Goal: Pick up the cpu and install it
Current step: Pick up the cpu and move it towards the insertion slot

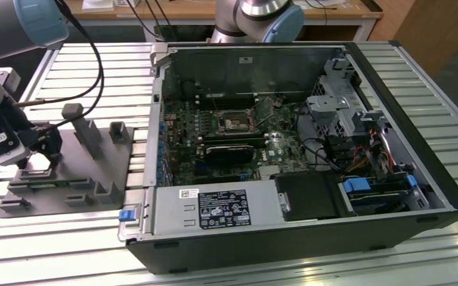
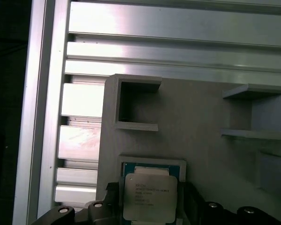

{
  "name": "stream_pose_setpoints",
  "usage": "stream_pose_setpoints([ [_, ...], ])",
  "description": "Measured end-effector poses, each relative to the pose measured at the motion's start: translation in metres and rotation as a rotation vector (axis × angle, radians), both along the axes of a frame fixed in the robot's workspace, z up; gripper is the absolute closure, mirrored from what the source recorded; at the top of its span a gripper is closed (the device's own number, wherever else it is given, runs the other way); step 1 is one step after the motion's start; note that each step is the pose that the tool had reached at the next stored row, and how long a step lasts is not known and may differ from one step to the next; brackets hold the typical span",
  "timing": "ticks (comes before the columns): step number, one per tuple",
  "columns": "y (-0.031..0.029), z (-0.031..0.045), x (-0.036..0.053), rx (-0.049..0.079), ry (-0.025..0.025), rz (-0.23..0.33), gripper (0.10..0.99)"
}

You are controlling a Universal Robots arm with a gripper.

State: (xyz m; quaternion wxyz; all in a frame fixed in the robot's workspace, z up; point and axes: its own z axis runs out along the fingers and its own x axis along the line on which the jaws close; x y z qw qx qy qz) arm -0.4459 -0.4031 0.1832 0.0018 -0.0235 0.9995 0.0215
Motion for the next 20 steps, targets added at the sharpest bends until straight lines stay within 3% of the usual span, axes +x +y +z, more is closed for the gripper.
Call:
stream_pose_setpoints([
  [1, 0.0000, -0.0001, 0.0000, 0.000, -0.0001, 0.000, 0.404],
  [2, 0.0000, -0.0001, 0.0000, 0.000, -0.0001, 0.000, 0.467],
  [17, 0.0000, 0.0011, -0.0013, 0.000, -0.0026, 0.000, 0.467],
  [19, 0.0000, 0.0012, -0.0014, 0.000, -0.0023, 0.000, 0.482],
  [20, 0.0000, 0.0012, -0.0014, 0.000, -0.0023, 0.000, 0.541],
])
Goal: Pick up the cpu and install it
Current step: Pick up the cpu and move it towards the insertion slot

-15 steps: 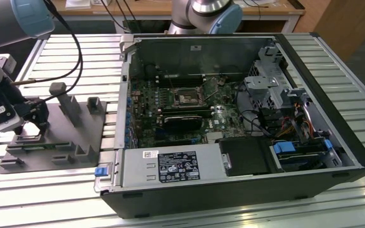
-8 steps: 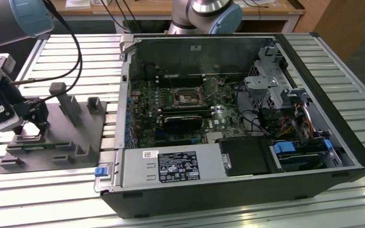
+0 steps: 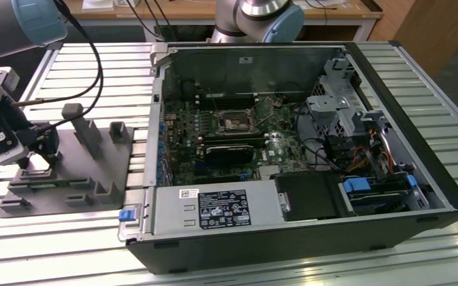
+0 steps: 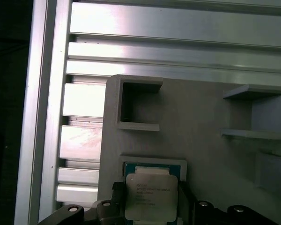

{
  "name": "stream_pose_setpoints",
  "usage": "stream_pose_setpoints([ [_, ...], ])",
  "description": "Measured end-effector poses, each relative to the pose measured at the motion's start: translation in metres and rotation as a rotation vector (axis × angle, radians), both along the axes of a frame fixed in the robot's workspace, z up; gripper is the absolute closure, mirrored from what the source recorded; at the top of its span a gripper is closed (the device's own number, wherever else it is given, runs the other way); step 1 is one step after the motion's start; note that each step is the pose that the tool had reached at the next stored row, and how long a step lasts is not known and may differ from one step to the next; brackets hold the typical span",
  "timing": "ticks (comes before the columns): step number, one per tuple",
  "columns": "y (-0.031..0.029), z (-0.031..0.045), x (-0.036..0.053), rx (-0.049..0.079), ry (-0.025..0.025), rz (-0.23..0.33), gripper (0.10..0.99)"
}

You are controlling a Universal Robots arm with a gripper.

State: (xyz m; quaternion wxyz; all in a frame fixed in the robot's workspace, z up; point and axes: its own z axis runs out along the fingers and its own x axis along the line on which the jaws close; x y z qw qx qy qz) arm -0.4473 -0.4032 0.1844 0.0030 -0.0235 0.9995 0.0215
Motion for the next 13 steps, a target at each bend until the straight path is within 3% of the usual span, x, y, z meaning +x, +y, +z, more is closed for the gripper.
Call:
stream_pose_setpoints([
  [13, 0.0000, 0.0021, -0.0001, 0.000, -0.0002, 0.000, 0.545],
])
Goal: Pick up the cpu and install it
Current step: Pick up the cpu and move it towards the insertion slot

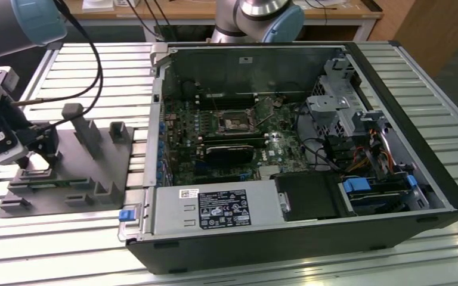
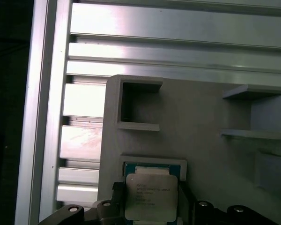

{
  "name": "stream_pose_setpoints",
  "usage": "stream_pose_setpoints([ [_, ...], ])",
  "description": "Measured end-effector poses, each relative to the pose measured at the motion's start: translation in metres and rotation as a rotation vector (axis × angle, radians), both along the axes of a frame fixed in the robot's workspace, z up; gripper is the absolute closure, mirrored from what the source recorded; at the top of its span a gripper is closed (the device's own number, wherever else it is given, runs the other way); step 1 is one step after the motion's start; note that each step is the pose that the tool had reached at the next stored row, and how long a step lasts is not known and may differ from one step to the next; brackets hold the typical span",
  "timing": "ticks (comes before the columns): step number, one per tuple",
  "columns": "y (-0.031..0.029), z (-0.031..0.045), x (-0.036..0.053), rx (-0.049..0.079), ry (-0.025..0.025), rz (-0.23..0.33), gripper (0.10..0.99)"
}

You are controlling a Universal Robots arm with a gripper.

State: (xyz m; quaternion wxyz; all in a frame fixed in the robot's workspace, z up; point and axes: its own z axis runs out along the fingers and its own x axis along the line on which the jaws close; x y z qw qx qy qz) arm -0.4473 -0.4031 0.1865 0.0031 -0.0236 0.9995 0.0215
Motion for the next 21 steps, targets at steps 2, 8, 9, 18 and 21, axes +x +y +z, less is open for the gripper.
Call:
stream_pose_setpoints([
  [2, 0.0000, 0.0030, 0.0000, 0.000, 0.0000, 0.000, 0.545],
  [8, 0.0000, 0.0151, 0.0000, 0.000, -0.0001, 0.000, 0.545],
  [9, 0.0000, 0.0171, 0.0000, 0.000, -0.0001, 0.000, 0.545],
  [18, 0.0000, 0.0352, 0.0000, 0.000, 0.0000, 0.000, 0.545],
  [21, 0.0000, 0.0369, 0.0001, 0.000, -0.0004, 0.000, 0.545],
])
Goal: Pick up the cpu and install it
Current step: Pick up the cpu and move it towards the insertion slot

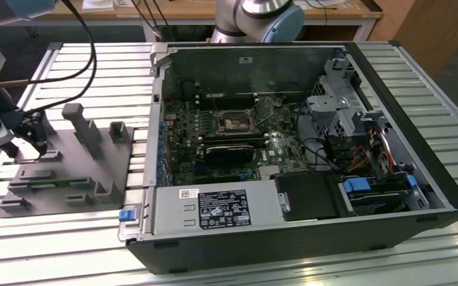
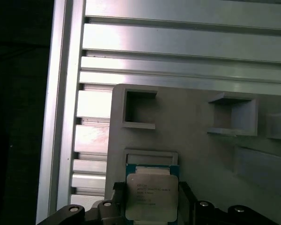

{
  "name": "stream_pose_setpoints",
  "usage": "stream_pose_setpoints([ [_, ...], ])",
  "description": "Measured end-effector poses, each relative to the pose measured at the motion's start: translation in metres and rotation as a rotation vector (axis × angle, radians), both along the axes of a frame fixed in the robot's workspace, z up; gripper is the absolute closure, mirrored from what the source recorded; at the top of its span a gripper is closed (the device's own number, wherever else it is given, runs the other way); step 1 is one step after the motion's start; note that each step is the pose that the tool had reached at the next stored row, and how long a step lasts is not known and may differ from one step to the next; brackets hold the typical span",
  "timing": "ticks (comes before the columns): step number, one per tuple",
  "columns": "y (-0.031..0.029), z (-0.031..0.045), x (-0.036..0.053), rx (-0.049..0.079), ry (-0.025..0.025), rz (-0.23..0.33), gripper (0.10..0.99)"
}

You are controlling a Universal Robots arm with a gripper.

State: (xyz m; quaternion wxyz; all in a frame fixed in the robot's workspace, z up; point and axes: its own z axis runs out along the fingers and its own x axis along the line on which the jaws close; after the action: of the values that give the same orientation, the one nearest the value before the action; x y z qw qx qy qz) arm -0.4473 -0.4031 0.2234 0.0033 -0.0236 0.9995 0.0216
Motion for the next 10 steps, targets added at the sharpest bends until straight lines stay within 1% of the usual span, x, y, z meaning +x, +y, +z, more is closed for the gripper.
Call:
stream_pose_setpoints([
  [4, -0.0001, 0.0012, -0.0005, 0.000, 0.0005, 0.000, 0.545],
  [10, 0.0000, 0.0079, -0.0020, 0.001, 0.0003, 0.000, 0.545],
])
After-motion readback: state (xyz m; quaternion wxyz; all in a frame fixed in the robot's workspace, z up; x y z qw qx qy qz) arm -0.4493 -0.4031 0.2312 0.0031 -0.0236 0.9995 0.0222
